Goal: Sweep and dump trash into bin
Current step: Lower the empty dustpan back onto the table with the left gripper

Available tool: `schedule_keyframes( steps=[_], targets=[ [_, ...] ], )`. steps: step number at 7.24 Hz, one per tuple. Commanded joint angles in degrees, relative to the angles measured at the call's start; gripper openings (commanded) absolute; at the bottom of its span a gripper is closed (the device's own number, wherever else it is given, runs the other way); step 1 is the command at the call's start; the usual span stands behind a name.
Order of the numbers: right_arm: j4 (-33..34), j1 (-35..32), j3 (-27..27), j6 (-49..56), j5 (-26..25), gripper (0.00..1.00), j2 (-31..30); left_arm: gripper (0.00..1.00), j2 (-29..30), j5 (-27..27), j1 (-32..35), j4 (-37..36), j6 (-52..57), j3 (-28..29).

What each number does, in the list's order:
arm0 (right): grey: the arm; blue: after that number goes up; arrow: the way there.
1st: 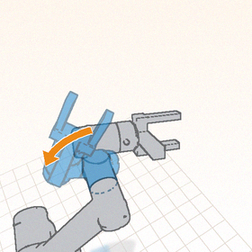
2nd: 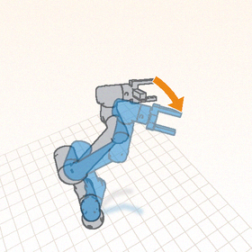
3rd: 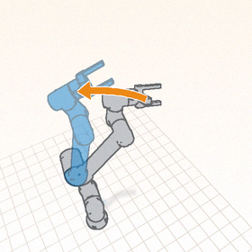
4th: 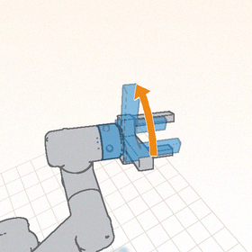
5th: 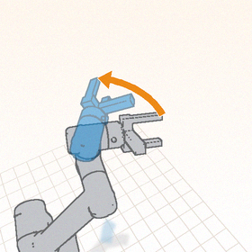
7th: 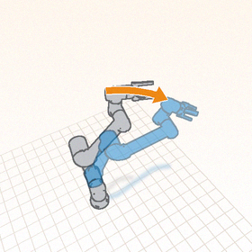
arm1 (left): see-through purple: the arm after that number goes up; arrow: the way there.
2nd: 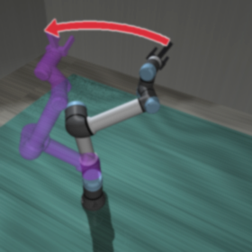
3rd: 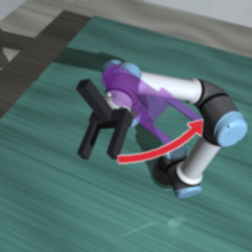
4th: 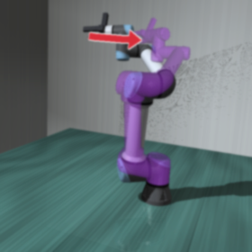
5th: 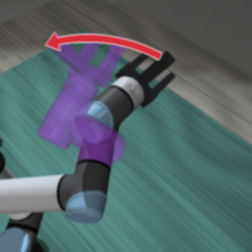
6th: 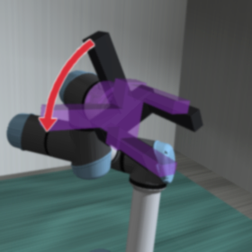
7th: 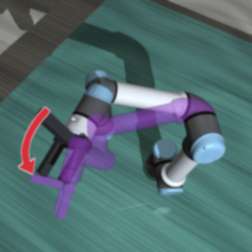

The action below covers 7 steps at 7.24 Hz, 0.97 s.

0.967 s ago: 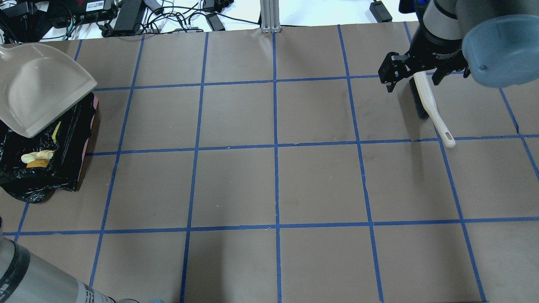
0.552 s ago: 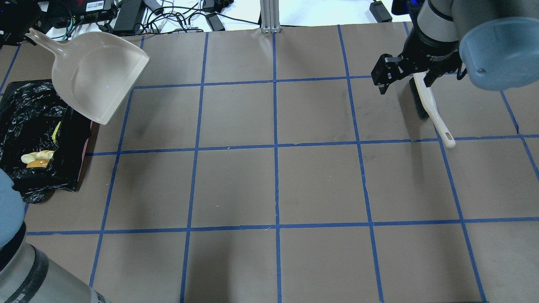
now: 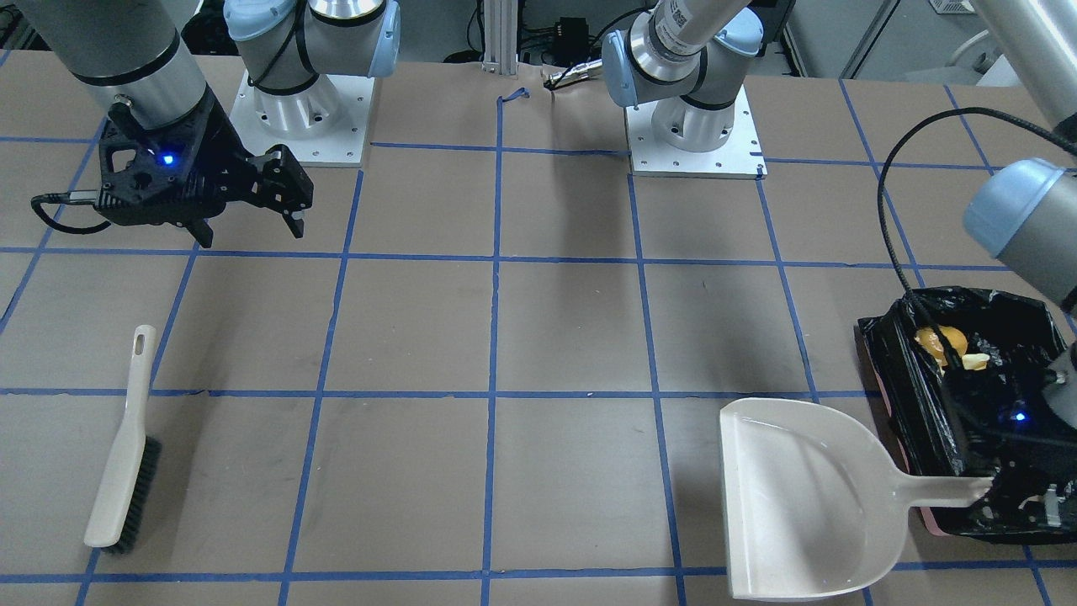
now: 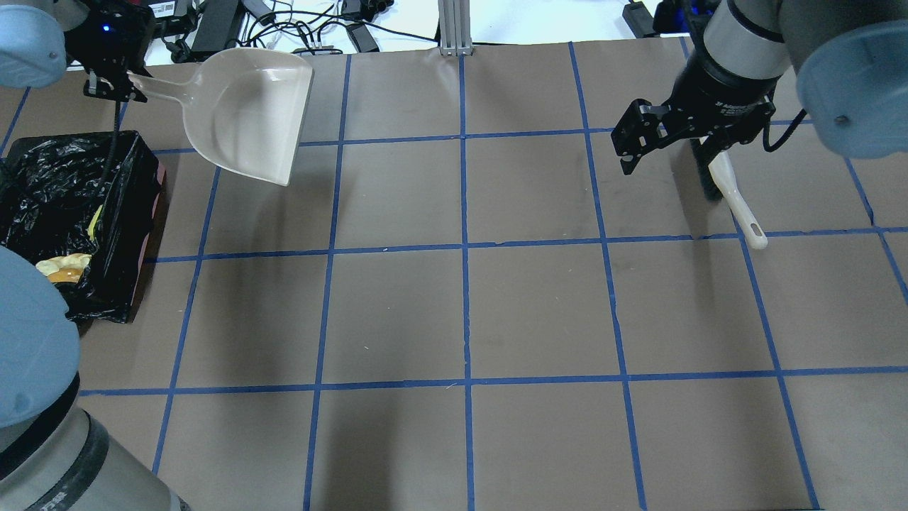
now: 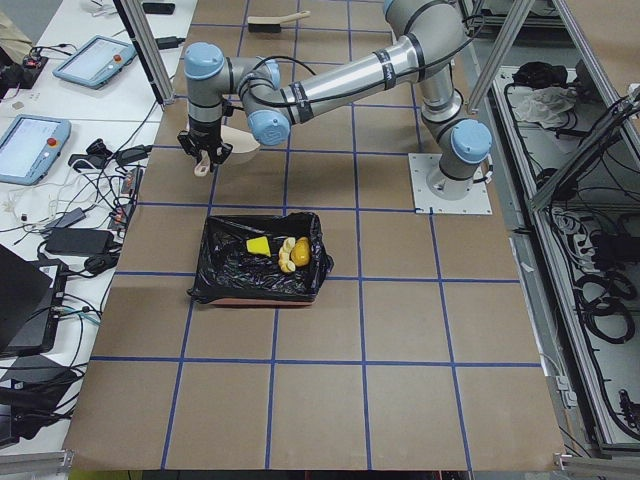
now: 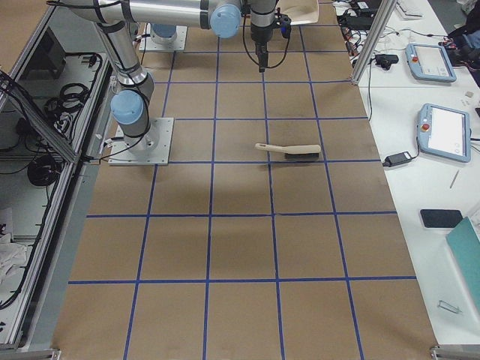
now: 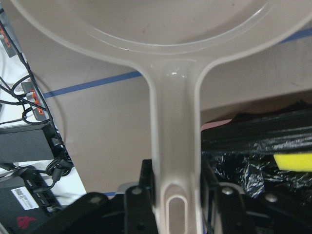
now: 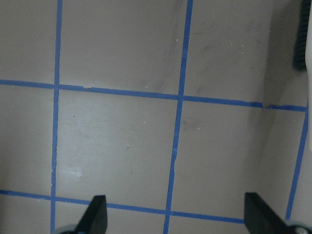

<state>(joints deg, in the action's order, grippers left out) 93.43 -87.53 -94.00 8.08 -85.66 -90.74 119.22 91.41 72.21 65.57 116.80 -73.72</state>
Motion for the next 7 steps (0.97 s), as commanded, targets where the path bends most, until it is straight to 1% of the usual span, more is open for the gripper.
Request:
schedule_keyframes(
  steps=[1, 2, 4, 6, 7],
  targets=[
    [-2.0, 0.2, 0.1, -0.4, -0.1, 1.0, -0.4, 0.0, 2.2, -0.3, 3.1, 3.0, -2.5, -1.2],
    [-1.9, 0.2, 0.1, -0.5, -0.2, 1.0, -0.4, 0.0, 3.6, -0.4, 3.8, 3.2, -2.5, -1.9],
    [-2.4, 0.2, 0.2, -0.5, -0.3, 1.0, -0.5, 0.0, 4.1, 0.3, 5.1, 2.8, -2.9, -3.7],
    [-2.8, -0.1, 0.3, -0.6, -2.3, 1.0, -0.7, 0.0, 4.3, 0.7, 5.2, 2.3, -3.1, -4.2],
    [-2.9, -0.2, 0.3, -1.8, -2.3, 1.0, -0.8, 0.0, 4.6, 0.7, 5.1, 2.0, -3.1, -4.2]
  ],
)
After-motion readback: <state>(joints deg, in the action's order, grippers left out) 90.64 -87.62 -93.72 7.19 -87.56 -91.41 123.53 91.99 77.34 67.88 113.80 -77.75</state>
